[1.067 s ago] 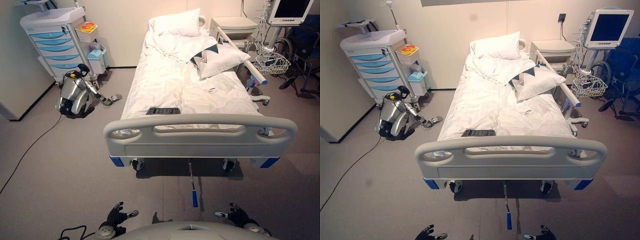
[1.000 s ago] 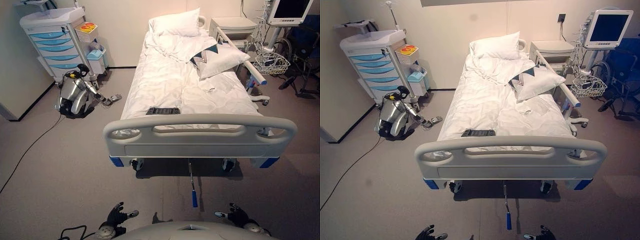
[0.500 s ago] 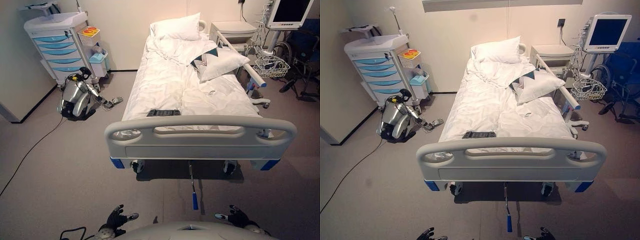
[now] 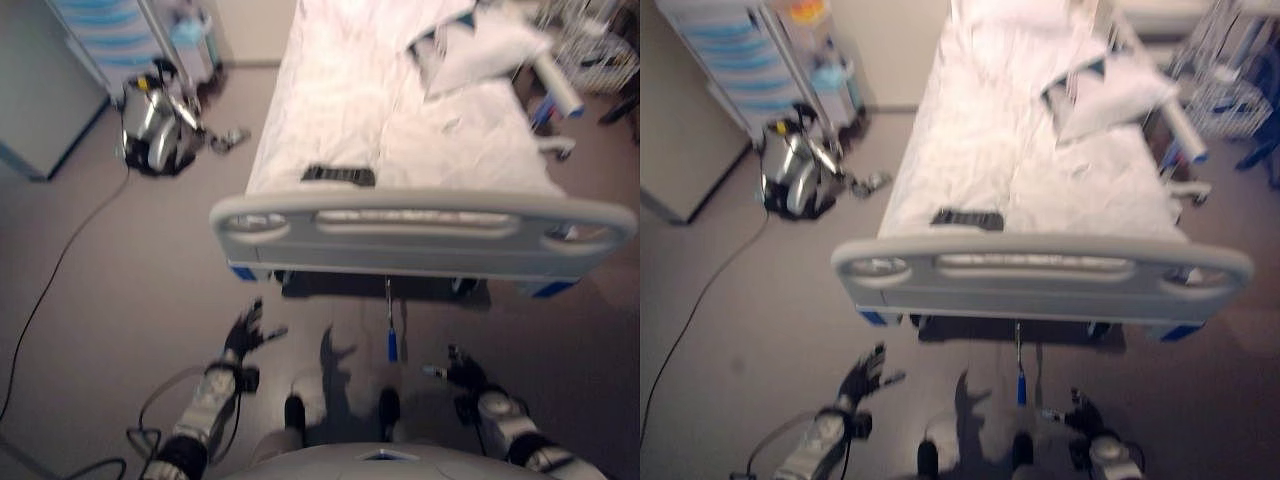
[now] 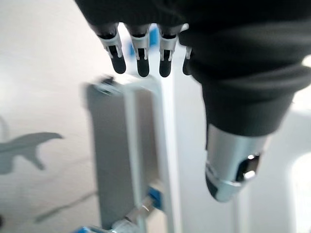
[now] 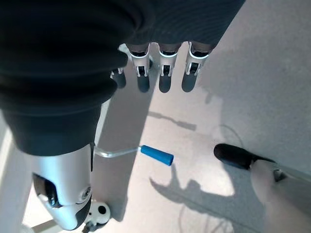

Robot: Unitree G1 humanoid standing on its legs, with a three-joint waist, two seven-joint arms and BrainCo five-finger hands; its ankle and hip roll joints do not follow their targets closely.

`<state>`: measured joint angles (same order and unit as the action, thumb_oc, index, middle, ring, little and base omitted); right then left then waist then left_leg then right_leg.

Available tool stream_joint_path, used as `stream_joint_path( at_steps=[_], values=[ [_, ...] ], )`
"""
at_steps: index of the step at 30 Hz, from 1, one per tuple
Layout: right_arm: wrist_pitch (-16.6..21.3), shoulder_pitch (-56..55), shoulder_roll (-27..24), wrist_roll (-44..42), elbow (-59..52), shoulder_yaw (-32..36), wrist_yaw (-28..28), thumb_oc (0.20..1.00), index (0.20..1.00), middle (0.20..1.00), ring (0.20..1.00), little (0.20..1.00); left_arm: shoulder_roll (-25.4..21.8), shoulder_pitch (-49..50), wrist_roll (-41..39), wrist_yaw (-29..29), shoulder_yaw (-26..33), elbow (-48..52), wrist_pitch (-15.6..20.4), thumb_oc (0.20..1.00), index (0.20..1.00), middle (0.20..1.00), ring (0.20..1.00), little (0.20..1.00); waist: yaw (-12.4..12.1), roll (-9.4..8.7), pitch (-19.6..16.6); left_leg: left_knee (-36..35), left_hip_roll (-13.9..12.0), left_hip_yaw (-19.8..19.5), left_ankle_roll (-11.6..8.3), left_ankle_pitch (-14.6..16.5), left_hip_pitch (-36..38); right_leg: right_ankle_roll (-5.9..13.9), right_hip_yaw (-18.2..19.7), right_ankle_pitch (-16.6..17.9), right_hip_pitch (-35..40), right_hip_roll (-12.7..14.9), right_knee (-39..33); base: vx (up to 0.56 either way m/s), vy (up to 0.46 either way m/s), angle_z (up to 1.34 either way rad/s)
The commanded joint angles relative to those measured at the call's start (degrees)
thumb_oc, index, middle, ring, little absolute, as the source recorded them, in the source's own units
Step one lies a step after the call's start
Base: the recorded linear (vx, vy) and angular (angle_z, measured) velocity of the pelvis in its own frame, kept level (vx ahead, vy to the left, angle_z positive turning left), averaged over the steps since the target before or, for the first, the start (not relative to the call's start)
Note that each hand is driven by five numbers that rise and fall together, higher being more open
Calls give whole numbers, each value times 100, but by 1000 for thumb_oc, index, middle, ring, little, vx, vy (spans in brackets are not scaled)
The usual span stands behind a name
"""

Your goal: Raise the hospital bed

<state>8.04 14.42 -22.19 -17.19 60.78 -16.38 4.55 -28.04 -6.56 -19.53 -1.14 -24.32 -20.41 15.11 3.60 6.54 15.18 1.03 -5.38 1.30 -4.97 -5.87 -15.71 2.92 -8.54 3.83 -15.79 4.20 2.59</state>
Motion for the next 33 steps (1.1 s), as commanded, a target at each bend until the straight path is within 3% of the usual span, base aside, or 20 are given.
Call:
stream_joint_path(
  at_steps=[1, 7, 13, 21, 33],
  values=[
    [182, 707, 109, -434, -493, -87, 189, 1000, 1000, 1000, 1000, 1000, -424, -855, -168, 360, 157, 883, 321, 1000, 1000, 1000, 1000, 1000, 15, -385, 556, 538, 291, -113, 93, 257, -283, 505, 173, -72, -378, 276, 468, -188, 14, 1],
    [202, 1574, 125, -678, -531, -284, 309, 1000, 1000, 1000, 1000, 1000, -995, -1479, -497, 524, -248, 2032, 298, 1000, 1000, 1000, 1000, 1000, 31, -225, 1067, 1197, 313, -92, 81, 262, -1488, 498, 258, -163, -1652, 331, 1245, -134, 5, -3],
    [255, 2230, 139, -1012, -499, -425, 454, 1000, 1000, 1000, 1000, 1000, -1104, -1640, -1040, 550, -498, 2601, 304, 1000, 1000, 1000, 1000, 1000, 42, -153, 1461, 1706, 330, -65, 70, 346, -2367, 479, 357, -224, -2546, 373, 1780, -62, 23, 8],
    [321, 2766, -31, -1299, -671, -489, 650, 1000, 1000, 1000, 1000, 1000, -1271, -2053, -1269, 356, -698, 3172, 349, 1000, 1000, 1000, 1000, 1000, 58, -154, 1461, 2053, 344, -22, 108, 446, -3409, 463, 451, -214, -3577, 379, 2068, -1, 7, 0],
    [243, 3722, -283, -2337, 323, -487, 392, 1000, 1000, 1000, 1000, 1000, -1426, -2507, -1476, 238, -854, 3709, 450, 1000, 1000, 1000, 1000, 1000, -19, -174, 1461, 2140, 380, 30, 118, 515, -3991, 450, 487, -177, -4166, 368, 2070, 8, 6, -1]
  ],
)
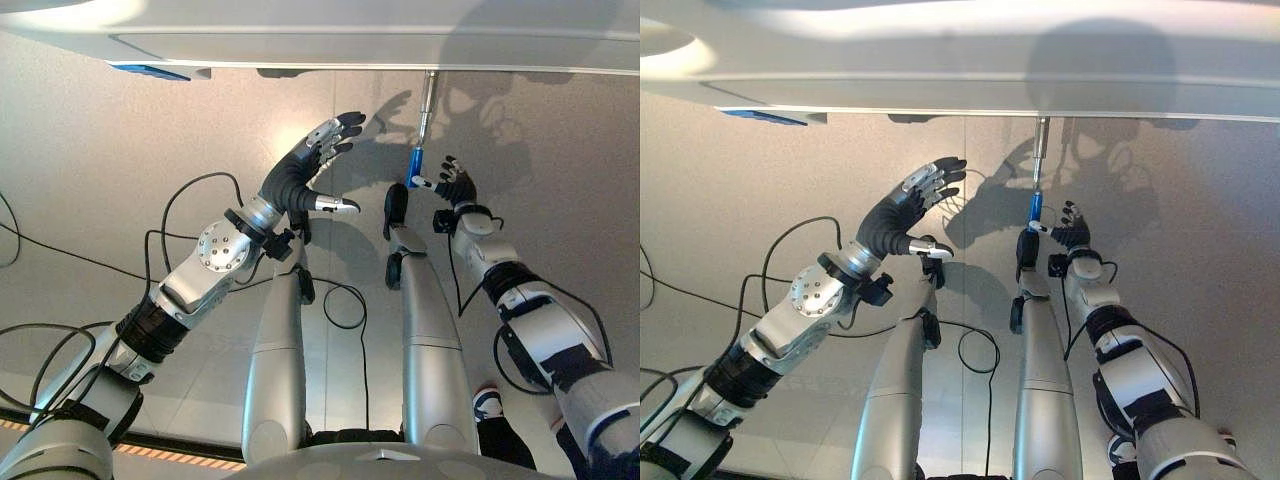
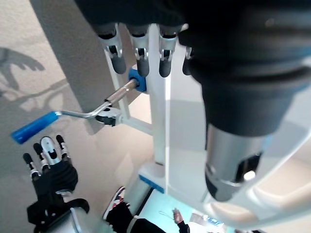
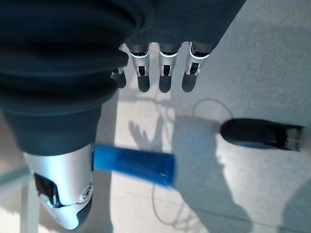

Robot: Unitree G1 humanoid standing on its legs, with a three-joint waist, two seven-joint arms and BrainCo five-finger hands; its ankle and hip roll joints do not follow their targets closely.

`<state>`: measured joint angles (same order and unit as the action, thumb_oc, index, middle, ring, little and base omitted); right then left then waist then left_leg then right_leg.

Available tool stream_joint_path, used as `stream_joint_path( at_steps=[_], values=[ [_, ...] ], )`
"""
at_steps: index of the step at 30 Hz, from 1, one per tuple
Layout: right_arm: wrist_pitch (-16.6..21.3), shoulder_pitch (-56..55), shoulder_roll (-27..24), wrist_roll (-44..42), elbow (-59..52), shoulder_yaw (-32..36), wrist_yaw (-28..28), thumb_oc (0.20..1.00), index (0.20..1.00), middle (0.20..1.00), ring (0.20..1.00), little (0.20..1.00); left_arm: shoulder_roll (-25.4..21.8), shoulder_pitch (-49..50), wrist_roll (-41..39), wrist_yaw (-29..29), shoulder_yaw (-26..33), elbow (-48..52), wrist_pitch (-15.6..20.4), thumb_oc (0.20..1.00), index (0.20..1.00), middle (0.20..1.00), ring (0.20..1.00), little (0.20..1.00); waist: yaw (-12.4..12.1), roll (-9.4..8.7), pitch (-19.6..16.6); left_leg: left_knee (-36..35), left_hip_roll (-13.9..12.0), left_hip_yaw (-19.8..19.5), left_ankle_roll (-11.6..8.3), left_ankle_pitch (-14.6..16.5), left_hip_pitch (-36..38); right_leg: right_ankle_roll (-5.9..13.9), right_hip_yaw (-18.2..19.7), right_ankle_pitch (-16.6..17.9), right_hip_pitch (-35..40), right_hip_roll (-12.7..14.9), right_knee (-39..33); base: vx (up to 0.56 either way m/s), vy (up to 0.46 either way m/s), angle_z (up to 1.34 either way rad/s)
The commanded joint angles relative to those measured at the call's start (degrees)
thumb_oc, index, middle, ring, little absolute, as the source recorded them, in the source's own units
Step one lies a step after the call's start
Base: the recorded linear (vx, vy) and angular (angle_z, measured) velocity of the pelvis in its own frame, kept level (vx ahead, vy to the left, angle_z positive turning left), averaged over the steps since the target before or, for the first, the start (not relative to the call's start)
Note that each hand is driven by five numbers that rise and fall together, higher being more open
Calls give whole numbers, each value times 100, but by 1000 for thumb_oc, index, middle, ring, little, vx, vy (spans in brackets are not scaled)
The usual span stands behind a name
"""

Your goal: Raise the hospital bed

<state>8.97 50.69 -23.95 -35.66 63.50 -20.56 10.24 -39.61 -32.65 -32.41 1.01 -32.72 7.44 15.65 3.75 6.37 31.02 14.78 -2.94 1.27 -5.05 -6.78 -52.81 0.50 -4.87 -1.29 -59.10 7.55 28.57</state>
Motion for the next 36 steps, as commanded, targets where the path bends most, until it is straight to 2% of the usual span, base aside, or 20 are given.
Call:
stream_joint_path(
  at_steps=[1, 9, 16, 27, 36],
  values=[
    [112, 165, -139, -587, 184, -83, -245, 1000, 1000, 1000, 1000, 1000, -270, 93, -228, 28, -26, 933, 403, 1000, 1000, 1000, 1000, 1000, -42, -158, -122, 755, 140, 38, 121, 597, -307, 691, 114, 345, 151, 31, -549, 0, 0, 0],
    [-92, 694, -306, -766, 810, -256, -547, 1000, 1000, 1000, 1000, 1000, -242, -83, -387, 124, -176, 927, 434, 1000, 1000, 1000, 1000, 1000, -152, -92, -122, 621, 163, 38, 105, 534, -383, 721, 98, 416, 63, 45, -703, 0, 0, 0],
    [-285, 856, -364, -480, 1120, -407, -754, 1000, 1000, 1000, 1000, 1000, -135, -224, -358, 180, -209, 913, 439, 1000, 1000, 1000, 1000, 1000, -283, 37, -122, 627, 214, 19, 143, 546, -457, 738, 75, 417, 18, 73, -723, 0, 0, 0],
    [-349, 890, -187, -125, 1202, -518, -906, 1000, 1000, 1000, 1000, 1000, 89, -169, -161, 187, -72, 1043, 416, 1000, 1000, 1000, 1000, 1000, -407, 171, -122, 683, 241, 13, 167, 585, -571, 741, 99, 380, -88, 108, -686, 5, 5, 1],
    [-343, 932, 28, -18, 1123, -649, -952, 1000, 1000, 1000, 1000, 1000, 157, -154, -68, 98, -10, 1086, 397, 1000, 1000, 1000, 1000, 1000, -377, 157, -122, 730, 249, 52, 178, 608, -663, 740, 135, 397, -180, 105, -676, 0, 0, 0]
  ],
)
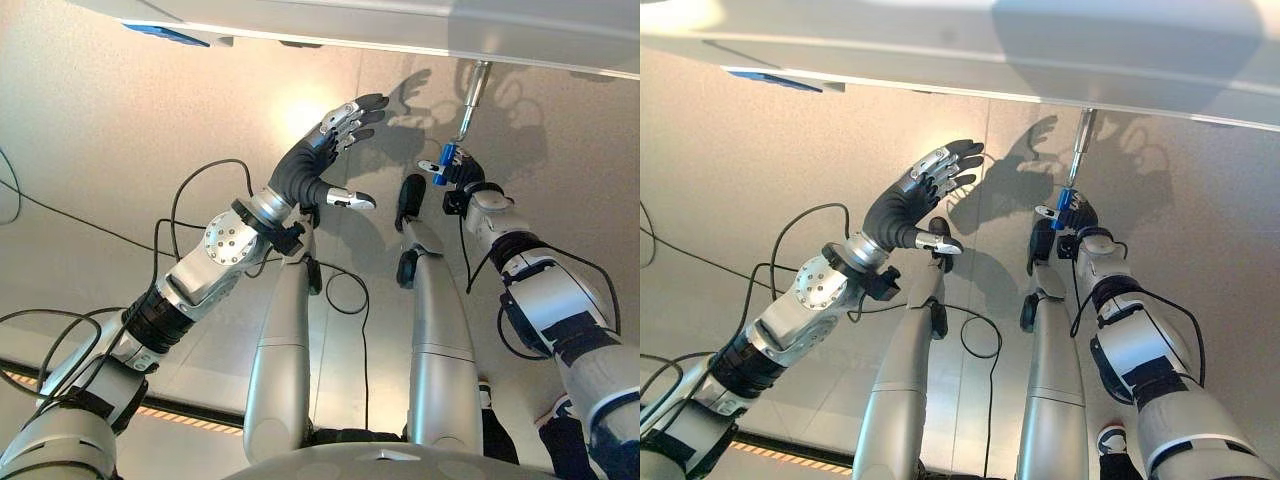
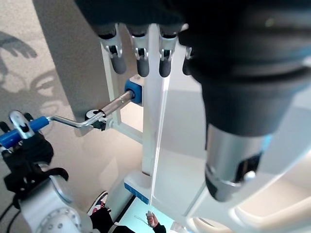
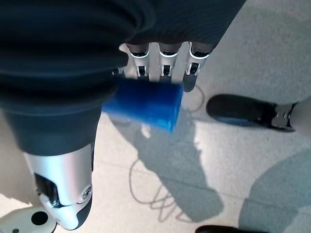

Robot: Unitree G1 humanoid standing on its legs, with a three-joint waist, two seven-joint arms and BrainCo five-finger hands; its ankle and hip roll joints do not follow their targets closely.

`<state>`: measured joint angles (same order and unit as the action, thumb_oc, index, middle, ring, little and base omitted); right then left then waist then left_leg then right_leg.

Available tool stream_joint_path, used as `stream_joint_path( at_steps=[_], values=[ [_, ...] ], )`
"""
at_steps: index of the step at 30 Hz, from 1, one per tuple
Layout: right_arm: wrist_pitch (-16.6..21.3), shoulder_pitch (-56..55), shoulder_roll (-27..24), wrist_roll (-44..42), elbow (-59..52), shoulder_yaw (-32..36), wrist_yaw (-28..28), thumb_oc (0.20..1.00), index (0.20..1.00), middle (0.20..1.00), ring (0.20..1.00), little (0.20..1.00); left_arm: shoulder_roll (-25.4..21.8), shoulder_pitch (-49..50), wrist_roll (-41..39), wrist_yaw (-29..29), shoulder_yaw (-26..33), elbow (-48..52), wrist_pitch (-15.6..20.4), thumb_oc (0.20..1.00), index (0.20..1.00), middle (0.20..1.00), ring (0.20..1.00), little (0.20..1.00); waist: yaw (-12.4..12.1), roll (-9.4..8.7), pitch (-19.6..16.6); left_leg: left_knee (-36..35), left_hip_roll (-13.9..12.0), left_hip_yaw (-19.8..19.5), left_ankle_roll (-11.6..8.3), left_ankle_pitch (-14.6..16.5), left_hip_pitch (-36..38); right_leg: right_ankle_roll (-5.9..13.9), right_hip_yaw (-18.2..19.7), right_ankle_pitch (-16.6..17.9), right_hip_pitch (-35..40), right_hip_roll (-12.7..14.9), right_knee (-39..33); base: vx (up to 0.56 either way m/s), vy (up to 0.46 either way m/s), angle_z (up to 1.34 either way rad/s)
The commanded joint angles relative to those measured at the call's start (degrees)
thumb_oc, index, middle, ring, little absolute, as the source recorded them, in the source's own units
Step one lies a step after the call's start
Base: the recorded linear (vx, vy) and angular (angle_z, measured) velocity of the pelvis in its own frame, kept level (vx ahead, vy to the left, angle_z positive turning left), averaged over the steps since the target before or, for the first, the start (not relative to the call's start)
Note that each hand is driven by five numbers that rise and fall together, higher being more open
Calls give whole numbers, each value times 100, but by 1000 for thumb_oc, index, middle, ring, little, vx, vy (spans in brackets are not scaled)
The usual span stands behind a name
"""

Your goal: Raise the hospital bed

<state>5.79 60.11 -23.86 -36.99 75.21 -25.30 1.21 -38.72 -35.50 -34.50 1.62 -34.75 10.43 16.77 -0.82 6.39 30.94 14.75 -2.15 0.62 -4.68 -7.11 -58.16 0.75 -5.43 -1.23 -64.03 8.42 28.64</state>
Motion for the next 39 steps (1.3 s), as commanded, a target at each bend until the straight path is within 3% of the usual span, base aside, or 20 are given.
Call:
stream_joint_path(
  at_steps=[1, 2, 17, 26, 37, 39],
  values=[
    [-11, -8, 95, 126, -88, -216, -65, 922, 922, 922, 922, 922, 75, 124, 132, 31, 207, 800, 286, 1000, 1000, 1000, 1000, 1000, 82, 157, -115, 732, 169, 124, 134, 638, -135, 721, 191, 401, 320, 32, -699, 0, 0, 0],
    [3, -8, 112, 137, -101, -219, -56, 200, 200, 200, 200, 200, 68, 129, 139, 30, 209, 807, 289, 1000, 1000, 1000, 1000, 1000, 82, 164, -115, 725, 171, 132, 130, 632, -129, 723, 193, 404, 323, 37, -701, 0, 0, 0],
    [78, 68, 231, 269, -129, -305, 20, 200, 200, 200, 200, 200, 48, 170, 129, -42, 247, 878, 305, 1000, 1000, 1000, 1000, 1000, 107, 124, -115, 678, 156, 166, 118, 623, -99, 734, 209, 437, 329, 15, -760, 0, 0, 0],
    [138, 304, 301, 1039, -419, -767, 183, 200, 200, 200, 200, 200, -115, 233, 215, -129, 294, 965, 329, 1000, 1000, 1000, 1000, 1000, 108, 118, -115, 670, 151, 154, 113, 594, -133, 748, 186, 467, 326, 34, -788, 0, 0, 0],
    [324, 260, 542, 1611, -2273, -1489, 225, 200, 200, 200, 200, 200, -375, 481, 224, -263, 550, 1044, 378, 1000, 1000, 1000, 1000, 1000, 212, -62, -115, 646, 135, 177, 96, 563, -102, 765, 204, 541, 370, 32, -863, 0, 0, 0],
    [363, 163, 462, 1738, -3062, -1637, 163, 200, 200, 200, 200, 200, -414, 532, 240, -307, 632, 1047, 382, 1000, 1000, 1000, 1000, 1000, 243, -102, -115, 626, 120, 180, 94, 556, -91, 769, 208, 551, 370, 22, -875, 0, 0, 0]
  ],
)
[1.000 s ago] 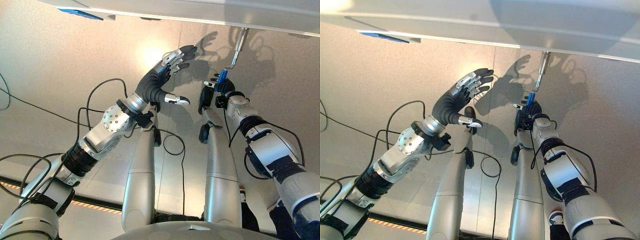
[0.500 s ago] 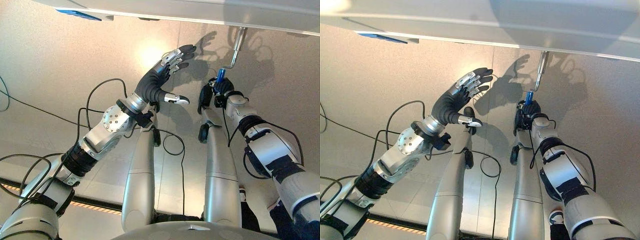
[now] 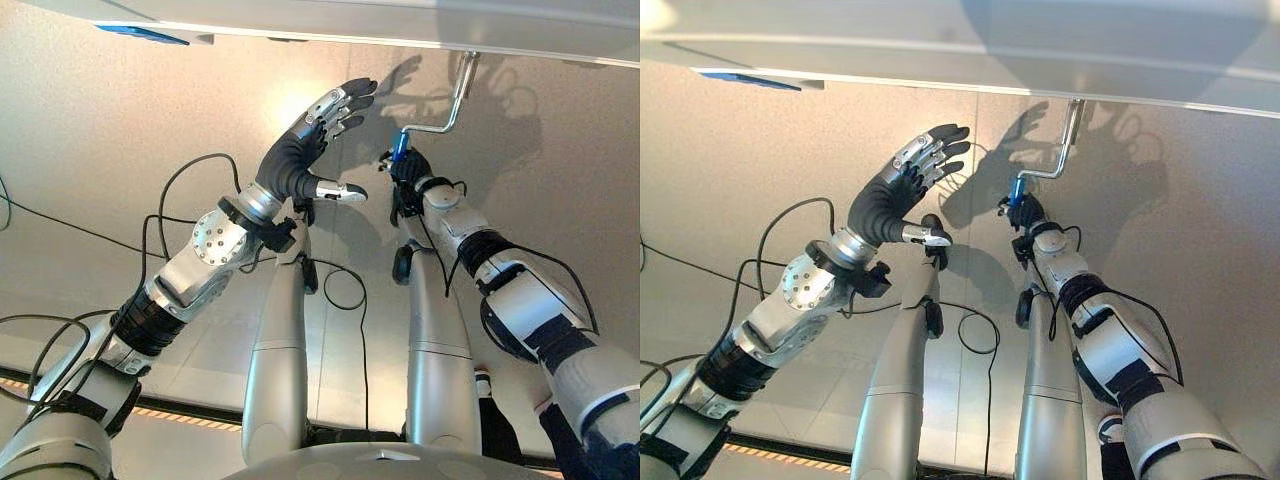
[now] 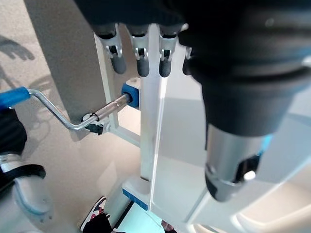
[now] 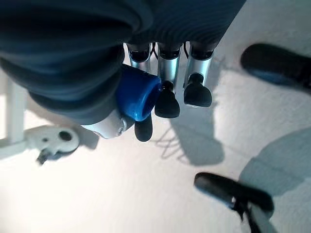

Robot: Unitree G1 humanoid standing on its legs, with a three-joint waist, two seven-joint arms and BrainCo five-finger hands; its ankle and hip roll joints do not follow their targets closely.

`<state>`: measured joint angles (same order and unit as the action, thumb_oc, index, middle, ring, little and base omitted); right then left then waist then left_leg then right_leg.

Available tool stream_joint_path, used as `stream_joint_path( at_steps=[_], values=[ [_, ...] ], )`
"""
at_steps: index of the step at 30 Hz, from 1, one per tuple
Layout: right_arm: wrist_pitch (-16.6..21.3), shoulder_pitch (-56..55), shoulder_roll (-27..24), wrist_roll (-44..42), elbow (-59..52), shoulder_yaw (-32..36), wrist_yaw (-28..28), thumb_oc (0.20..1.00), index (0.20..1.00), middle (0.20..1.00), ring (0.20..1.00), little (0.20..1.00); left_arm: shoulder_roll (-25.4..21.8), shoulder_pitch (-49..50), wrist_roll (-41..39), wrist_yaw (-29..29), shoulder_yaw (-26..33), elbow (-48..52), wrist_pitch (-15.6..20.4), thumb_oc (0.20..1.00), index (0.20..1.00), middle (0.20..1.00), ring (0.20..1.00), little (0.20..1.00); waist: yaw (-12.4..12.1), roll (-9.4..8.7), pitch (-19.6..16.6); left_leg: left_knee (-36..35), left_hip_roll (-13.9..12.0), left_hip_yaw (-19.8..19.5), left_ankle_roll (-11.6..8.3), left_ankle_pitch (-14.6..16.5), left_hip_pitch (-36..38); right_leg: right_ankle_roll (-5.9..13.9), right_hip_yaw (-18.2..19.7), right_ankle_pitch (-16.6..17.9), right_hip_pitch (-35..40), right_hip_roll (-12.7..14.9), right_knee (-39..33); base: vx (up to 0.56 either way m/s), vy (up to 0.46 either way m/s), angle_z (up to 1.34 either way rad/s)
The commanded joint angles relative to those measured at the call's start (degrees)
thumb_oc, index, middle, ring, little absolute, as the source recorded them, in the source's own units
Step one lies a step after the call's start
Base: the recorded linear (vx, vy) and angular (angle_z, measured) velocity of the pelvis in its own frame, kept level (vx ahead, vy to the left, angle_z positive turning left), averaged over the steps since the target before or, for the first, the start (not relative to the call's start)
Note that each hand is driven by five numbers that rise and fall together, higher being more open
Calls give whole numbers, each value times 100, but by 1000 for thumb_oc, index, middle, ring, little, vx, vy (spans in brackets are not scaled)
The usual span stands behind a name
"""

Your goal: Raise the hospital bed

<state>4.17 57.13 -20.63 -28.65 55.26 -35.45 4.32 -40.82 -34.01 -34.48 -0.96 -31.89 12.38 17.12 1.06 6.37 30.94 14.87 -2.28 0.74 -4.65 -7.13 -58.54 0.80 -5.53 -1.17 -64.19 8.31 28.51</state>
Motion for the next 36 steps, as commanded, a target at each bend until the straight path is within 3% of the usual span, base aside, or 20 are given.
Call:
stream_joint_path(
  at_steps=[1, 9, 12, 18, 19, 26, 33, 36],
  values=[
    [520, 455, 136, 904, -1077, -623, -145, 200, 200, 200, 200, 200, -204, 387, 237, -48, 347, 855, 346, 1000, 1000, 1000, 1000, 1000, 56, -101, -114, 612, 134, 170, 92, 557, -49, 764, 220, 545, 388, 35, -861, 0, 0, 0],
    [925, -50, -469, 332, -3366, -415, -352, 200, 200, 200, 200, 200, -274, 472, 395, -153, 550, 746, 440, 1000, 1000, 1000, 1000, 1000, 142, -157, -114, 620, 122, 153, 98, 555, -35, 786, 213, 539, 376, 50, -836, 0, 0, 0],
    [1265, -628, -873, -130, -4410, 167, -346, 200, 200, 200, 200, 200, -306, 559, 498, -190, 678, 751, 495, 1000, 1000, 1000, 1000, 1000, 195, -150, -114, 637, 115, 161, 98, 559, -12, 807, 228, 532, 380, 51, -803, 0, 0, 0],
    [1567, -1528, -1139, -608, -5306, 1008, -404, 200, 200, 200, 200, 200, -479, 862, 507, -67, 989, 904, 534, 1000, 1000, 1000, 1000, 1000, 254, -180, -114, 625, 113, 182, 98, 570, 47, 828, 260, 535, 424, 39, -809, 0, 0, 0],
    [1690, -1919, -1198, -767, -5578, 1395, -430, 200, 200, 200, 200, 200, -538, 1004, 440, 22, 1099, 947, 556, 1000, 1000, 1000, 1000, 1000, 299, -195, -114, 632, 105, 194, 97, 579, 70, 835, 278, 540, 446, 33, -820, 0, 0, 0],
    [2059, -2697, -1164, -1013, -6097, 2415, -202, 200, 200, 200, 200, 200, -560, 1321, 141, 292, 1365, 1075, 590, 1000, 1000, 1000, 1000, 1000, 397, -246, -114, 553, 74, 259, 97, 595, 194, 875, 351, 573, 508, 2, -916, 0, 2, -1],
    [2296, -2980, -947, -1104, -6196, 2940, 54, 200, 200, 200, 200, 200, -480, 1435, 64, 403, 1445, 1135, 604, 1000, 1000, 1000, 1000, 1000, 452, -283, -114, 513, 57, 297, 106, 615, 268, 883, 390, 572, 552, -30, -963, 1, -6, -8],
    [2432, -3115, -818, -1019, -5944, 3285, 460, 200, 200, 200, 200, 200, -416, 1497, 47, 411, 1529, 1194, 594, 1000, 1000, 1000, 1000, 1000, 492, -294, -114, 499, 57, 313, 109, 638, 300, 876, 391, 562, 578, -47, -984, 3, -7, -3]
  ],
)
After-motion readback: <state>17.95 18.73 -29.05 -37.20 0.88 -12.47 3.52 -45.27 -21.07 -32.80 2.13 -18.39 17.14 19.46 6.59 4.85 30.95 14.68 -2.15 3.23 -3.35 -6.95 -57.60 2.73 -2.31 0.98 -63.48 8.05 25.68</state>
